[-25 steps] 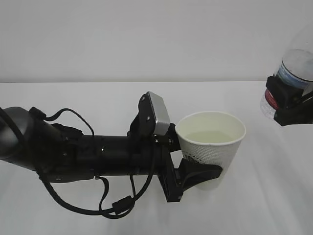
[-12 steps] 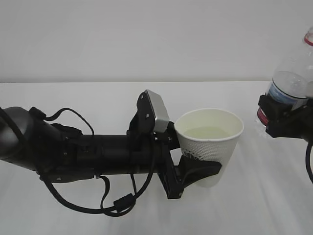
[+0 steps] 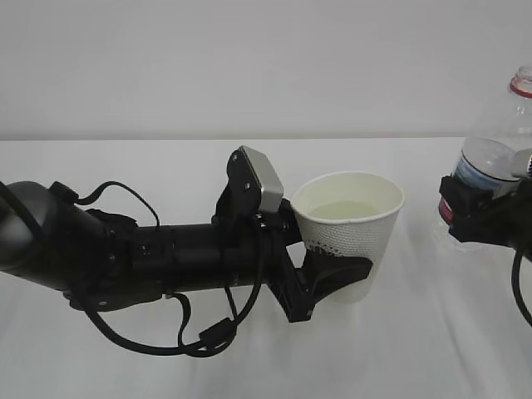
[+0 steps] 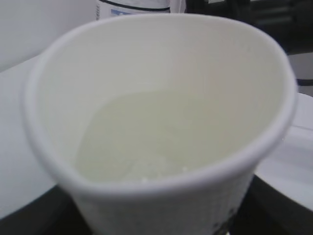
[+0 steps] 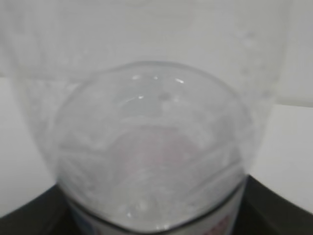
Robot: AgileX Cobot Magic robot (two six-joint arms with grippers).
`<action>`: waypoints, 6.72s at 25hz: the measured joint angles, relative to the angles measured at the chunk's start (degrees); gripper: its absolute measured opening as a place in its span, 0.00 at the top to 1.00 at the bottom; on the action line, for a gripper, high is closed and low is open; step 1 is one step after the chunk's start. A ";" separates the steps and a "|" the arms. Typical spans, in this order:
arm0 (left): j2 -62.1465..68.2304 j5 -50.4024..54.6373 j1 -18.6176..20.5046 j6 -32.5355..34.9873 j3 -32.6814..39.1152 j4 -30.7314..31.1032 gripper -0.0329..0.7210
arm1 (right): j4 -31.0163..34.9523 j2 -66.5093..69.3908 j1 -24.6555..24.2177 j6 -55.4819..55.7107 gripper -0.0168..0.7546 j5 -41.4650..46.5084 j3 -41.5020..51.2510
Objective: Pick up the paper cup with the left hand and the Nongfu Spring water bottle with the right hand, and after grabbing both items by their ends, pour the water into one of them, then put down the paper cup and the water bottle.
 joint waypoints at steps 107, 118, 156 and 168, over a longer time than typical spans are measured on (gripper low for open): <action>0.00 0.60 0.00 2.92 0.00 -7.81 0.27 | -7.24 18.06 0.00 2.99 0.12 -2.50 -15.23; 0.00 0.60 0.00 3.01 0.00 -7.81 0.27 | -7.13 14.38 0.00 2.99 0.12 -2.50 -8.54; 0.00 0.24 0.00 3.12 0.00 -16.05 0.27 | -8.56 -7.79 0.00 10.52 0.26 -2.40 10.21; 0.00 -0.49 0.00 7.88 0.00 -18.74 0.27 | -7.03 -7.91 0.00 10.52 0.27 -2.30 11.00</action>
